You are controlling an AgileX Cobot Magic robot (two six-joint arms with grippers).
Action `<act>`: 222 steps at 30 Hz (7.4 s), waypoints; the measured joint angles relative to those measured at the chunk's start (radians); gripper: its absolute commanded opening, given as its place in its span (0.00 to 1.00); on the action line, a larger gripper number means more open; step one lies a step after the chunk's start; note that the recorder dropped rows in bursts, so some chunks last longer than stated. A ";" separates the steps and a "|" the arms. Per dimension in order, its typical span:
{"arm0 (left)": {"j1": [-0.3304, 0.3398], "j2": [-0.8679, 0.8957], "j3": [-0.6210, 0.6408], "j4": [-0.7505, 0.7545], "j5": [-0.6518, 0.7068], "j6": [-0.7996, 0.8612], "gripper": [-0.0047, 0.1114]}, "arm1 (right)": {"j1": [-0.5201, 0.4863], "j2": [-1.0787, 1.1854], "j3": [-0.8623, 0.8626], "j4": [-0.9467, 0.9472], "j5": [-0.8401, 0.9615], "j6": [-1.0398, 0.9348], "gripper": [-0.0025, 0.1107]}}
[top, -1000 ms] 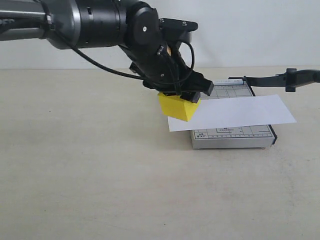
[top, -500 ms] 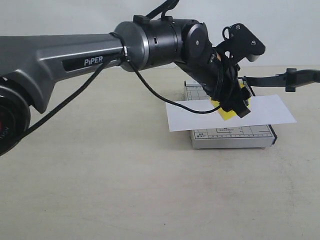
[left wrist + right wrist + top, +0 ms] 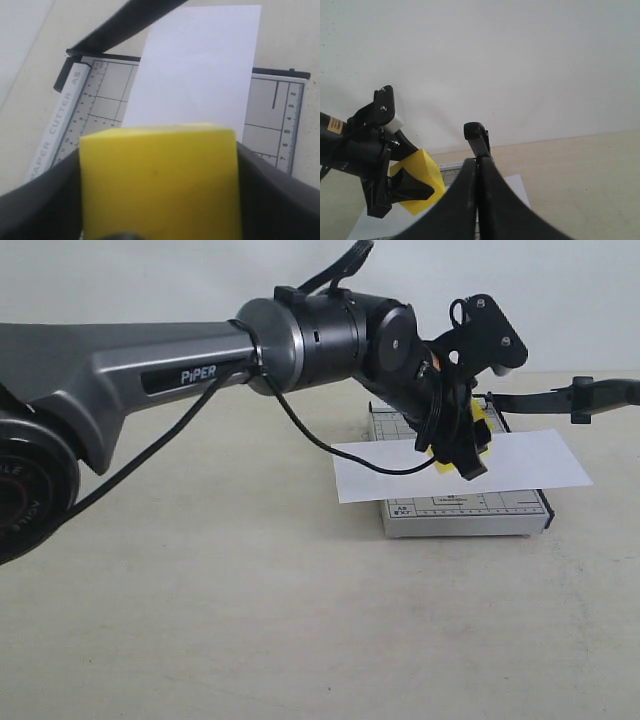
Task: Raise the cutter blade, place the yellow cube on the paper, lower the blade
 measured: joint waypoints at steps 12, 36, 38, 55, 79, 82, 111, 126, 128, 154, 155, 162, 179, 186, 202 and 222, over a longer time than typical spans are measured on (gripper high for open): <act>0.000 0.048 0.000 0.004 -0.039 0.000 0.08 | 0.000 0.000 0.000 0.000 0.000 0.000 0.02; 0.000 0.048 0.000 0.004 -0.042 -0.097 0.60 | 0.000 0.000 0.000 0.000 0.000 0.000 0.02; 0.000 0.048 0.000 0.004 -0.042 -0.105 0.60 | 0.000 0.000 0.000 0.000 0.000 0.000 0.02; 0.000 0.048 -0.029 0.004 -0.029 -0.121 0.66 | 0.000 0.000 0.000 0.000 0.000 0.000 0.02; 0.000 -0.015 -0.030 0.008 0.035 -0.148 0.45 | 0.000 0.000 0.000 0.000 0.000 0.000 0.02; 0.000 -0.048 -0.030 0.008 0.075 -0.211 0.24 | 0.000 0.000 0.000 0.000 0.000 0.000 0.02; 0.012 -0.707 0.649 -0.189 0.078 -0.321 0.08 | 0.000 0.000 0.000 0.000 0.000 0.000 0.02; 0.012 -1.318 1.604 -0.389 -0.633 -0.371 0.08 | 0.000 0.000 0.000 0.000 0.000 0.000 0.02; 0.012 -1.359 1.661 -0.397 -0.664 -0.390 0.08 | 0.000 0.000 0.000 0.000 0.000 0.000 0.02; 0.012 -1.524 1.786 -0.405 -0.567 -0.393 0.08 | 0.000 0.000 0.000 0.000 0.000 0.002 0.02; 0.012 -1.547 1.786 -0.405 -0.552 -0.382 0.08 | 0.000 0.000 0.000 0.000 0.000 0.002 0.02; 0.045 -1.823 1.854 -0.405 -0.444 -0.265 0.08 | 0.000 0.000 0.000 0.000 0.000 0.002 0.02; 0.186 -2.356 2.029 -0.407 -0.359 -0.220 0.08 | 0.000 0.000 0.000 0.000 0.000 0.002 0.02; 0.207 -2.366 2.030 -0.407 -0.313 -0.220 0.08 | 0.000 0.000 0.000 0.000 0.000 0.002 0.02; 0.207 -2.366 2.030 -0.458 -0.346 -0.219 0.08 | 0.000 0.000 0.000 0.000 0.000 0.002 0.02; 0.207 -2.366 2.030 -0.192 -0.348 -0.521 0.08 | 0.000 0.000 0.000 0.000 0.000 0.002 0.02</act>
